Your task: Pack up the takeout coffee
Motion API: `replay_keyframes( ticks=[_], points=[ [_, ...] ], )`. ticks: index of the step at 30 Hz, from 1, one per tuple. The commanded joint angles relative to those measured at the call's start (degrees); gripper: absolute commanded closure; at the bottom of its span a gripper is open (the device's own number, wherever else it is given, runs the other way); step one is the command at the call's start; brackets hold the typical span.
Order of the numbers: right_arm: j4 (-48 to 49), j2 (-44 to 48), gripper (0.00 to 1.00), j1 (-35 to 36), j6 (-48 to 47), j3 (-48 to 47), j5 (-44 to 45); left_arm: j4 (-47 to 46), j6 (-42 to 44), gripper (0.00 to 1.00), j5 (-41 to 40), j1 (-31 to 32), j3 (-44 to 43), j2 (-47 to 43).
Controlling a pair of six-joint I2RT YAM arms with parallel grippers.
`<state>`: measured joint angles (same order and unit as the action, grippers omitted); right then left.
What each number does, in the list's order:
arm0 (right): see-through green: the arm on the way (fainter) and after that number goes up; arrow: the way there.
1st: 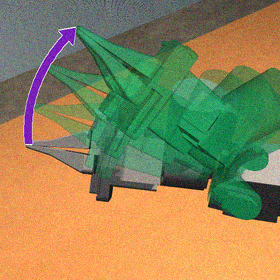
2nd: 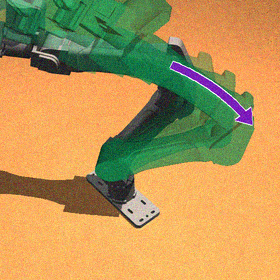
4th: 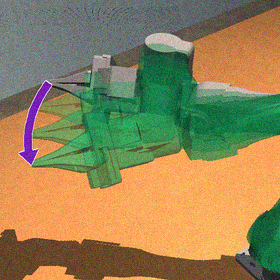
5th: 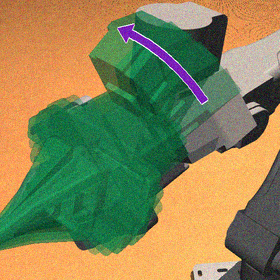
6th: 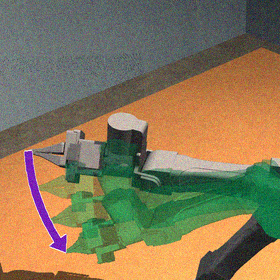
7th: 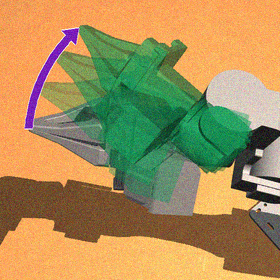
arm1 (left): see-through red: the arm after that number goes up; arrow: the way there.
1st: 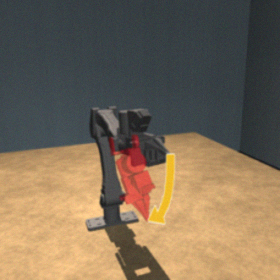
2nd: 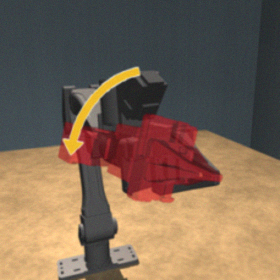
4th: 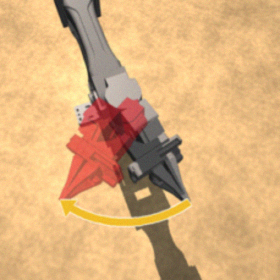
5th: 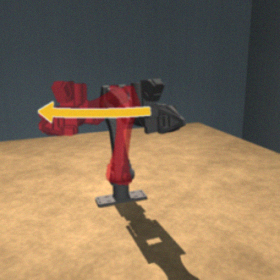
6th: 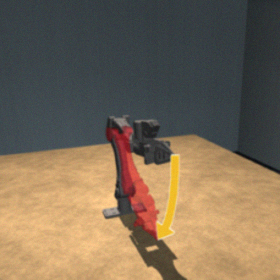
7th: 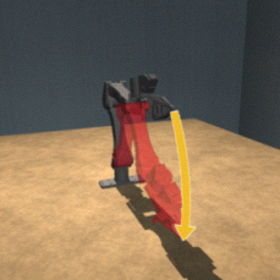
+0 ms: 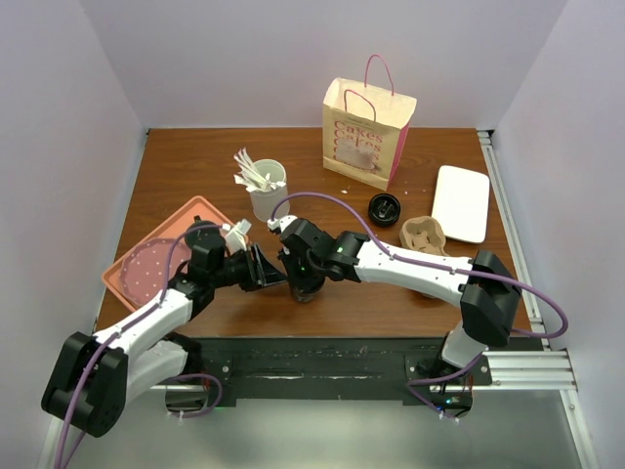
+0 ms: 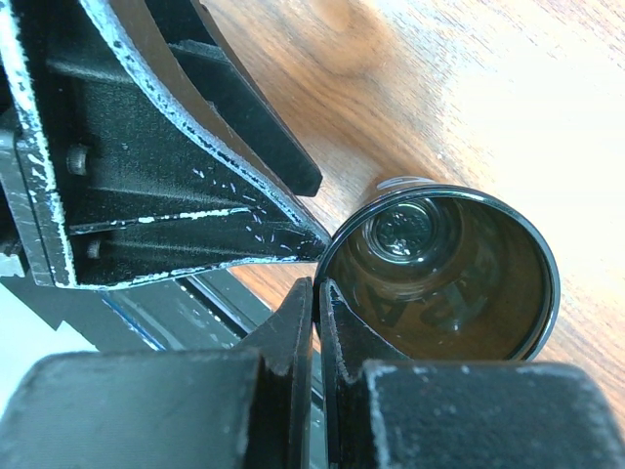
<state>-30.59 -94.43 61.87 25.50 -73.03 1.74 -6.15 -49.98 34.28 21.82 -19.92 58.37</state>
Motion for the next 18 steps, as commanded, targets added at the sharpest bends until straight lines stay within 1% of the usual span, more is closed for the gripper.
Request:
replay_keyframes(
  ticks=[1, 8, 14, 18],
  points=[
    [1.15, 1.80, 0.98, 0.27, 0.61, -0.53, -0.77, -0.97, 0.49, 0.57, 0.00, -0.20, 0.59, 1.22],
    [0.53, 2.15, 0.96, 0.27, 0.70, -0.79, 0.11, 0.88, 1.72, 0.57, -1.15, -0.20, 0.32, 1.75],
    [0.44, 2.15, 0.96, 0.18, 0.78, -0.88, 0.20, 0.97, 1.81, 0.57, -1.15, -0.20, 0.24, 1.92],
    [0.18, 2.15, 0.98, 0.27, 0.43, -0.79, 0.37, 2.98, 1.81, 0.57, -0.97, -0.20, -0.90, 0.26]
  ],
)
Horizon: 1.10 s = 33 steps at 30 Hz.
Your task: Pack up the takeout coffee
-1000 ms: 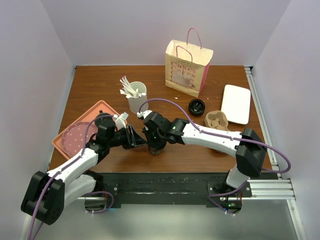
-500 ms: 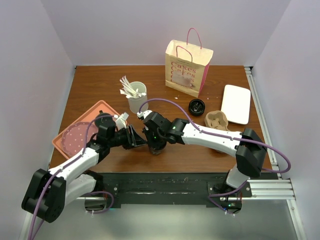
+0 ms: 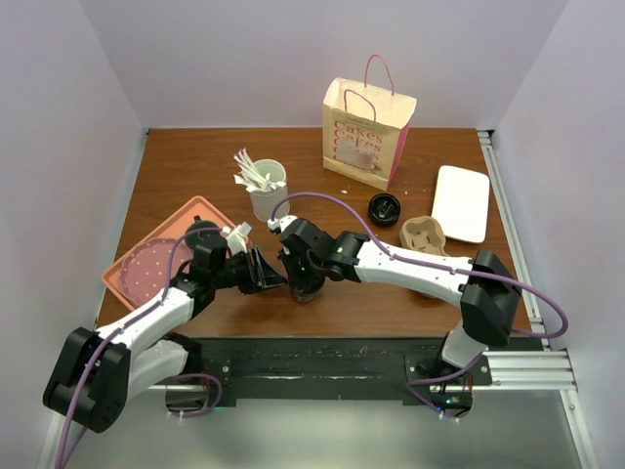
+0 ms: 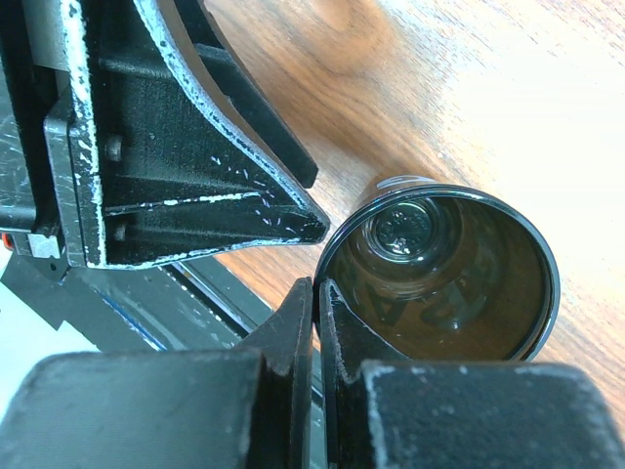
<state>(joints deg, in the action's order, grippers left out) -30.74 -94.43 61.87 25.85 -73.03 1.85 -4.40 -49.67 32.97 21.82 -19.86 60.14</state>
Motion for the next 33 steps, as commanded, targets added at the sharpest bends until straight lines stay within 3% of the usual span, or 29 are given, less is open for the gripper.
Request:
replay_keyframes(
  ticks=[1, 7, 25, 33],
  points=[
    [0.16, 2.15, 0.98, 0.27, 0.17, -0.71, 0.26, 1.41, 1.33, 0.57, 0.43, -0.20, -1.67, -2.04],
    [-0.11, 2.59, 0.98, 0.27, 0.08, -0.09, 0.53, 0.80, 0.28, 0.57, 1.39, -0.29, -1.94, -4.77],
    [0.42, 2.50, 0.98, 0.19, 0.61, 0.00, -0.35, -5.70, -2.10, 0.62, 3.68, -0.20, 0.52, -2.05],
    [0.60, 2.59, 0.90, 0.19, 1.05, -0.09, -0.09, -5.62, -1.40, 0.62, 3.15, -0.12, 1.57, -0.99]
  ],
)
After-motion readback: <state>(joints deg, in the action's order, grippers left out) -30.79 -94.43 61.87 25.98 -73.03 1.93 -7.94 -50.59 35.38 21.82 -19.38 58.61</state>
